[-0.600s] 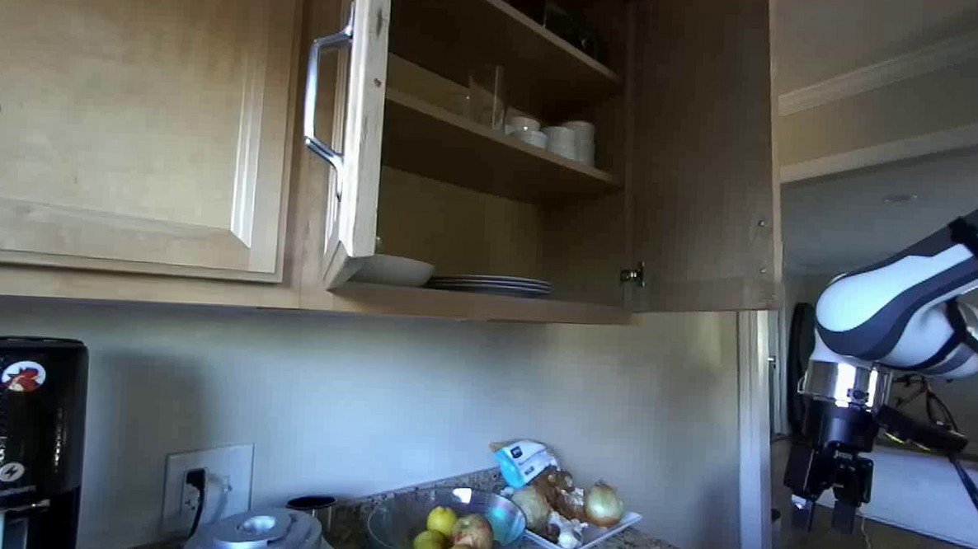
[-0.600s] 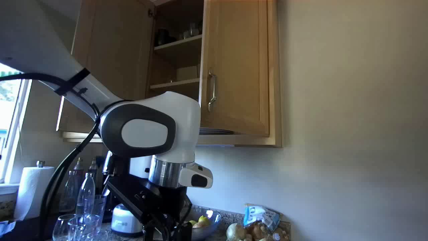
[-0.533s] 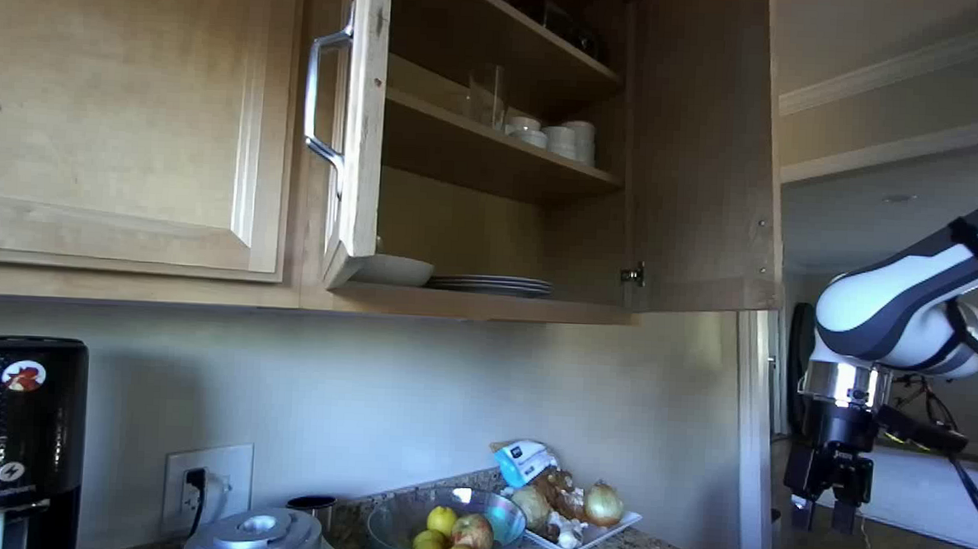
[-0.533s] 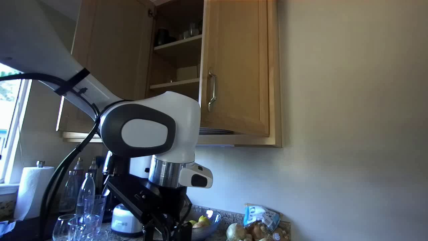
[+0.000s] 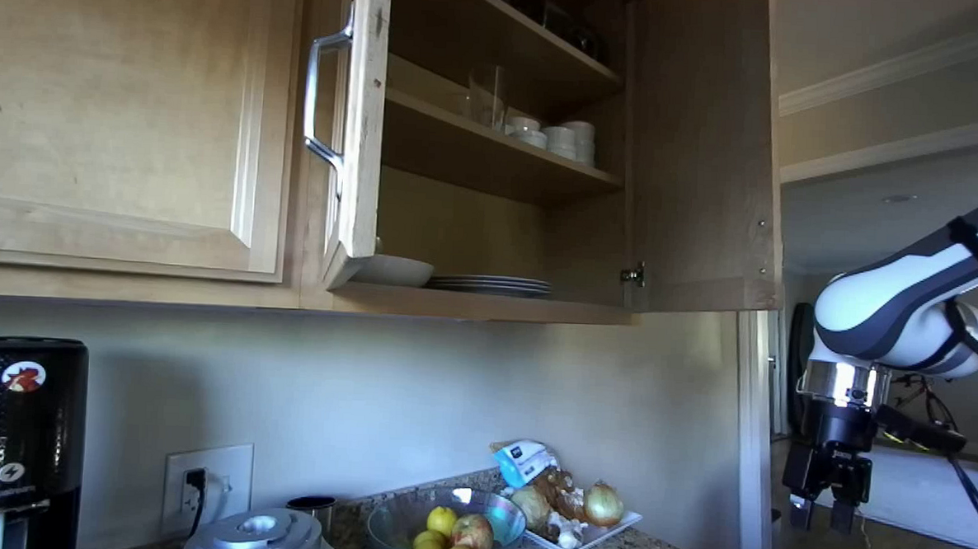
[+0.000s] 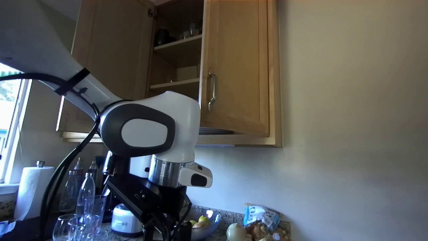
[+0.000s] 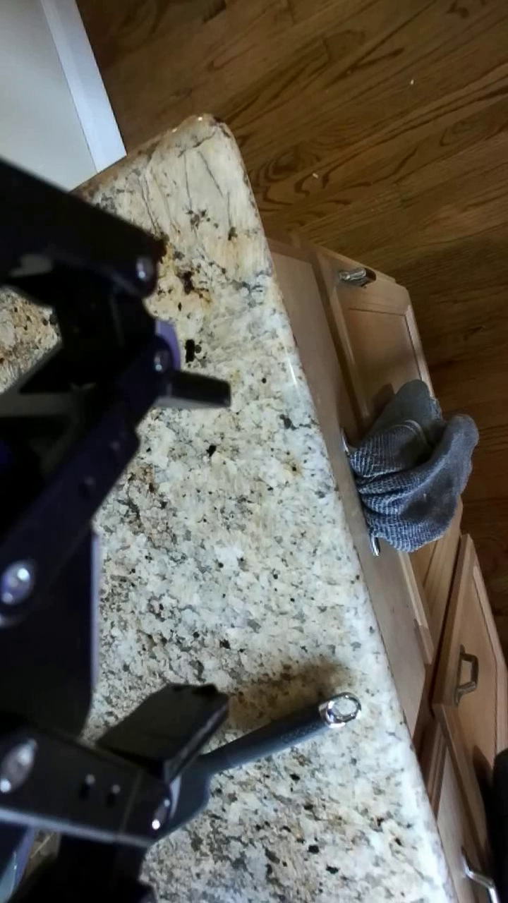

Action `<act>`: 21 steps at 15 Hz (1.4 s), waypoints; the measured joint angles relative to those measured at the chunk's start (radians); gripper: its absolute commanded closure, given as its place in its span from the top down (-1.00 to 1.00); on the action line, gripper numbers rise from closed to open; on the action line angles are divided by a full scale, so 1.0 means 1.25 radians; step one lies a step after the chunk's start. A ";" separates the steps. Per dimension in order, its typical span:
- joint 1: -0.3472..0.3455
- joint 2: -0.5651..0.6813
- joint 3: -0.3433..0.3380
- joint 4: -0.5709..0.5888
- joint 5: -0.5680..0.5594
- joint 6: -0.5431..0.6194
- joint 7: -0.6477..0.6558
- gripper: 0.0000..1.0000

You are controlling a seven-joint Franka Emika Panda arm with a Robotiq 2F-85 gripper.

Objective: Close the doors of the top kitchen cabinet to the right

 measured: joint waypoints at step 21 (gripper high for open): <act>-0.032 -0.272 0.024 0.091 0.026 -0.002 0.006 1.00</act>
